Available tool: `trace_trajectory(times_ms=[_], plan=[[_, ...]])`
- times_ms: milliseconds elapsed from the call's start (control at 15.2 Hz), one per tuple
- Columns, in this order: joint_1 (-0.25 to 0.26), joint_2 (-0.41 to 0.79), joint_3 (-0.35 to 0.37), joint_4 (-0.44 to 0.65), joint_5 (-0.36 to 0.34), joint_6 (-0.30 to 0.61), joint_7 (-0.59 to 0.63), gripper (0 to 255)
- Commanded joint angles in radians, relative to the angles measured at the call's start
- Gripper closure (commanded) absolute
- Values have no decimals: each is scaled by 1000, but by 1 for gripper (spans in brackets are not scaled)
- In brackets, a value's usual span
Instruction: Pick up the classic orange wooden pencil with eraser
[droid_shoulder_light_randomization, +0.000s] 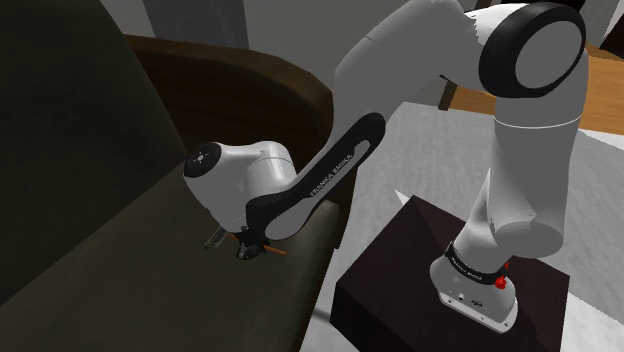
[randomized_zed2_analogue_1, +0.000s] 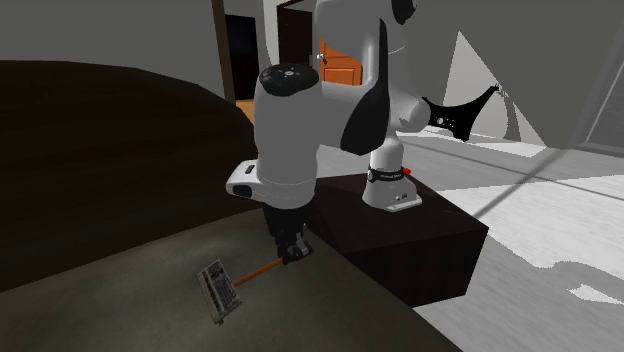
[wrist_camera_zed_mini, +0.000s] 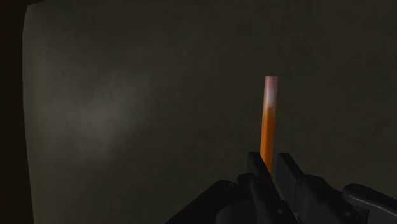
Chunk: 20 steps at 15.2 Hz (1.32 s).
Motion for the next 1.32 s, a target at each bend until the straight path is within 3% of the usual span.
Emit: trace_trajectory(times_ms=[0, 1254], plan=[[0, 0, 0, 0, 0, 0, 0, 255], [-22, -118, 32, 67, 91, -156, -81, 255]])
